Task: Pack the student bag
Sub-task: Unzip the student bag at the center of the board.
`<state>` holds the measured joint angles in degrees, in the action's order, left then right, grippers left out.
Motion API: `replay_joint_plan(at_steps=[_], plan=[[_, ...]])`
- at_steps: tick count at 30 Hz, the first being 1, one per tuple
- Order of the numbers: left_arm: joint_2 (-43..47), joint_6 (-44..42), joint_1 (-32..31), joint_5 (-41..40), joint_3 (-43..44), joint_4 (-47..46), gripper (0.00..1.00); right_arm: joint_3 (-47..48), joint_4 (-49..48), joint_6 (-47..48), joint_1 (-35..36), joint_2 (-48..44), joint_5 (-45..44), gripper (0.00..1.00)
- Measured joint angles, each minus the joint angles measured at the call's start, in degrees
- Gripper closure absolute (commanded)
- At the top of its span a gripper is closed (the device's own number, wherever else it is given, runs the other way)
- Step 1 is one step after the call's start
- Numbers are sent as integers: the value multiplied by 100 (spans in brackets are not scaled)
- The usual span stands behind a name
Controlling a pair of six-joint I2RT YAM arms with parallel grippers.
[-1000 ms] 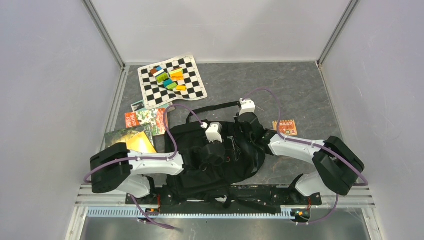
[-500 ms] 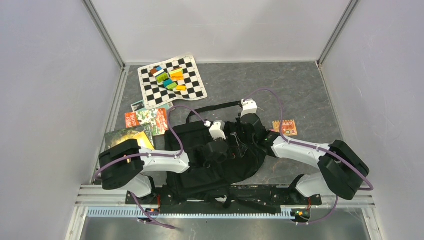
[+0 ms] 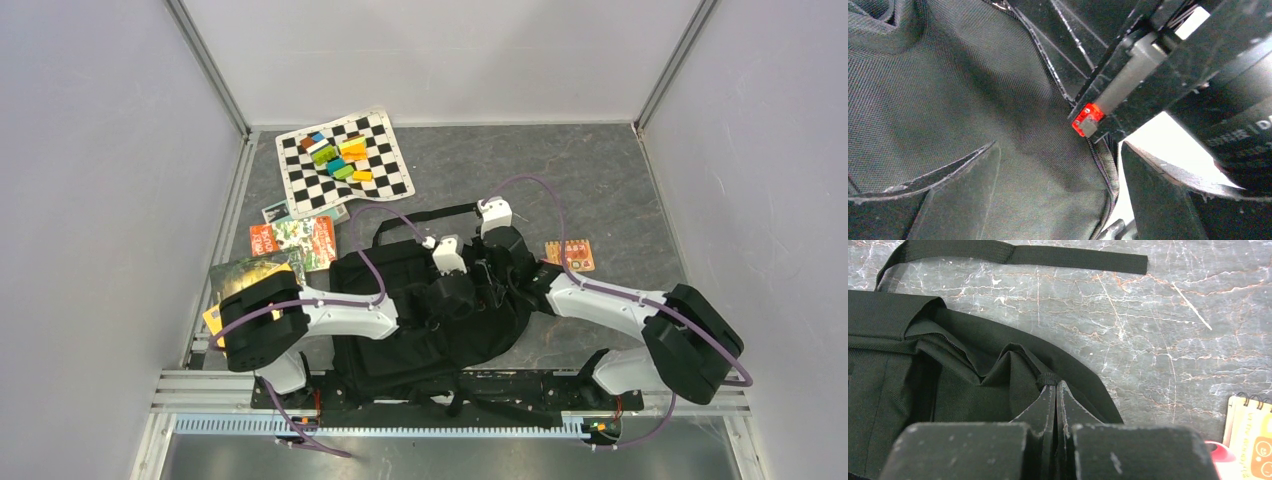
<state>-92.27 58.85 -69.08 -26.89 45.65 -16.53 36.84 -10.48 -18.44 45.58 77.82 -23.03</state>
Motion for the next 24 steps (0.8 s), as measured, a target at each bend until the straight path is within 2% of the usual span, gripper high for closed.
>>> replay_joint_plan(at_steps=[1, 6, 7, 11, 13, 18, 24], plan=[[-20, 15, -7, -35, 46, 76, 8, -2, 15, 31, -7, -39, -4, 100], [-160, 111, -37, -208, 214, 323, 52, -4, 68, 92, 13, -164, -4, 100], [-190, 146, -37, -229, 243, 358, 64, -7, 79, 98, 13, -166, -2, 100], [-214, 157, -61, -334, 260, 494, 93, -7, 131, 162, 17, -166, 0, 100], [-210, 138, -111, -402, 258, 581, 98, -4, 155, 210, 17, -166, -7, 100], [39, -103, -291, -568, 79, 748, 98, 79, 326, 492, 17, -160, -17, 100], [614, -791, -553, -466, -225, 754, 98, 568, 675, 1019, 17, 144, 103, 100]])
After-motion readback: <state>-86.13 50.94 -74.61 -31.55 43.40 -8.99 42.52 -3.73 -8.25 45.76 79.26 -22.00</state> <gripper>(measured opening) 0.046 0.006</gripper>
